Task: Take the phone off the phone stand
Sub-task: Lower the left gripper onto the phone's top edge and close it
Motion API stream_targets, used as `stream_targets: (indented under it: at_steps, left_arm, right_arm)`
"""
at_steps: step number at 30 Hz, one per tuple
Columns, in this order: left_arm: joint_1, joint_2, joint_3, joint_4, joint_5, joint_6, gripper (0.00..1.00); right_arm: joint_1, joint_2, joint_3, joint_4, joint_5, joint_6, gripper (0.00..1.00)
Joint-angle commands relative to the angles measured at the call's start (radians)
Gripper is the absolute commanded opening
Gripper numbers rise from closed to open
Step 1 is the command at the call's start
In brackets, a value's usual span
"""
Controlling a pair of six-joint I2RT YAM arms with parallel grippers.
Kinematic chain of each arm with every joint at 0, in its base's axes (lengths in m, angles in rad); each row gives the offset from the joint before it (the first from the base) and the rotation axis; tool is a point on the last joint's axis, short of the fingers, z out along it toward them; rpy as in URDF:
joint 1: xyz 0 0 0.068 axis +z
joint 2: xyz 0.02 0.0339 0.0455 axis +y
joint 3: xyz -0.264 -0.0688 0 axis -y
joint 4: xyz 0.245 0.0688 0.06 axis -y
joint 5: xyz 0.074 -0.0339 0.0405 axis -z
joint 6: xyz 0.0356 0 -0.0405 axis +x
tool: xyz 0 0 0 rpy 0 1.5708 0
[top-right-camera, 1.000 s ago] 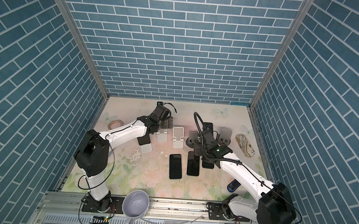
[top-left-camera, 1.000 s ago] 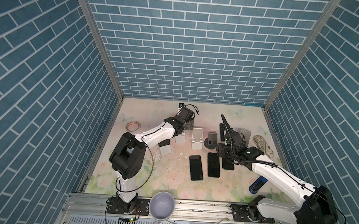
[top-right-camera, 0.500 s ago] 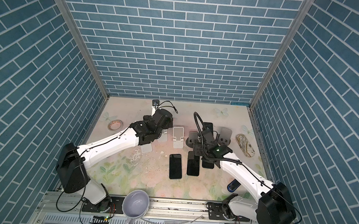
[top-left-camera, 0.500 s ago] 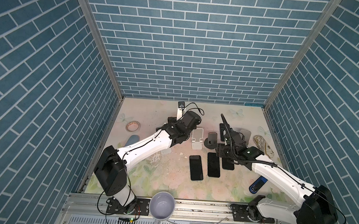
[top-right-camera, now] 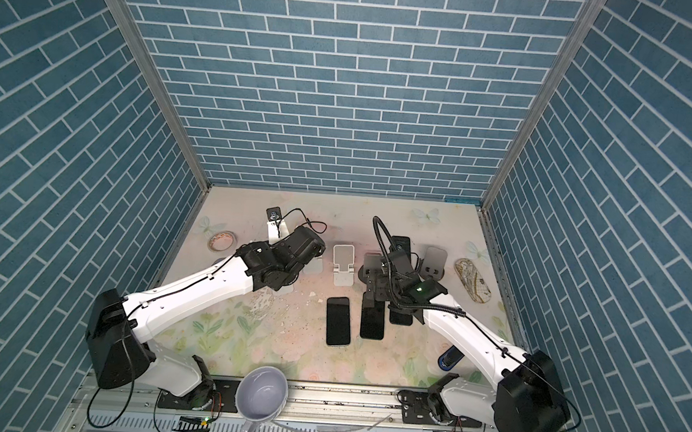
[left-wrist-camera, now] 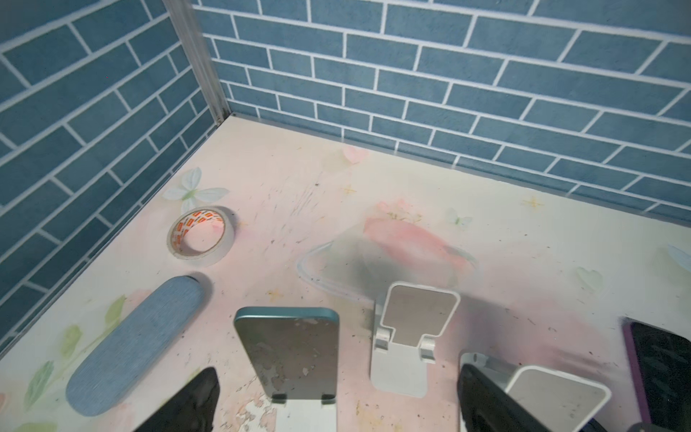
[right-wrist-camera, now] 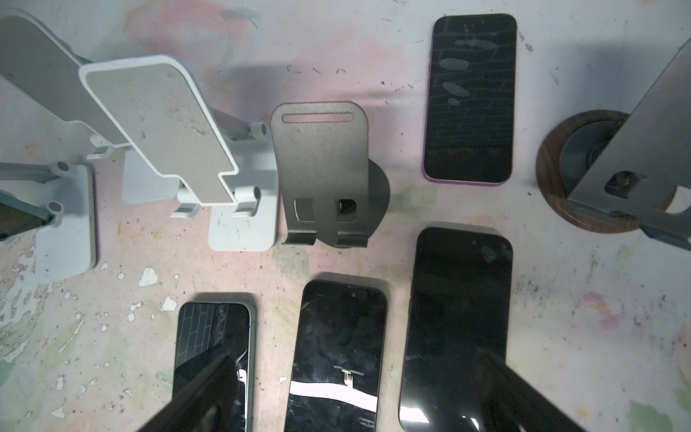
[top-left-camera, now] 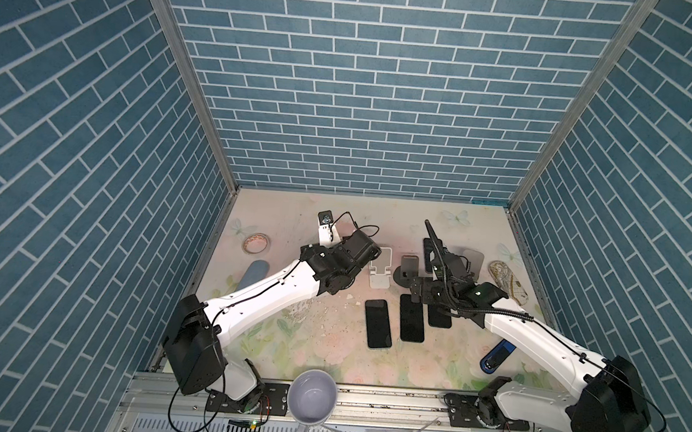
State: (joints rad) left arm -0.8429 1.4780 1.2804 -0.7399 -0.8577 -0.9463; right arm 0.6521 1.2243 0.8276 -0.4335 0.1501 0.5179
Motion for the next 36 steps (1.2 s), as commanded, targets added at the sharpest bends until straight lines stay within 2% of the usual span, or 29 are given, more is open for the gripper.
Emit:
stream_targets:
  at_steps: [1, 8, 10, 14, 21, 26, 36]
  left_arm:
    - [-0.004, -0.018, -0.012, -0.137, -0.044, -0.110, 1.00]
    - [0.006, 0.048, 0.034, -0.225, -0.038, -0.151, 1.00]
    - [0.026, 0.069, 0.052, -0.240, -0.006, -0.150, 1.00]
    - [0.081, 0.088, 0.041, -0.217, 0.094, -0.150, 1.00]
    - [0.111, 0.106, 0.017, -0.172, 0.114, -0.149, 1.00]
    - [0.139, 0.097, -0.046, -0.033, 0.180, -0.045, 1.00]
    - [0.163, 0.094, -0.146, 0.127, 0.179, 0.105, 1.00]
  right_arm:
    - [-0.003, 0.014, 0.040, -0.005, 0.005, -0.007, 0.99]
    - [-0.004, 0.031, 0.058, -0.003, -0.003, -0.015, 0.99]
    - [-0.004, 0.030, 0.058, -0.002, -0.002, -0.019, 0.99]
    - [-0.003, 0.030, 0.057, -0.005, 0.004, -0.030, 0.99]
    - [-0.003, 0.035, 0.055, -0.005, 0.009, -0.035, 0.99]
    - [-0.004, 0.039, 0.055, -0.012, 0.008, -0.037, 0.99]
    - [-0.003, 0.056, 0.059, -0.014, 0.006, -0.036, 0.99]
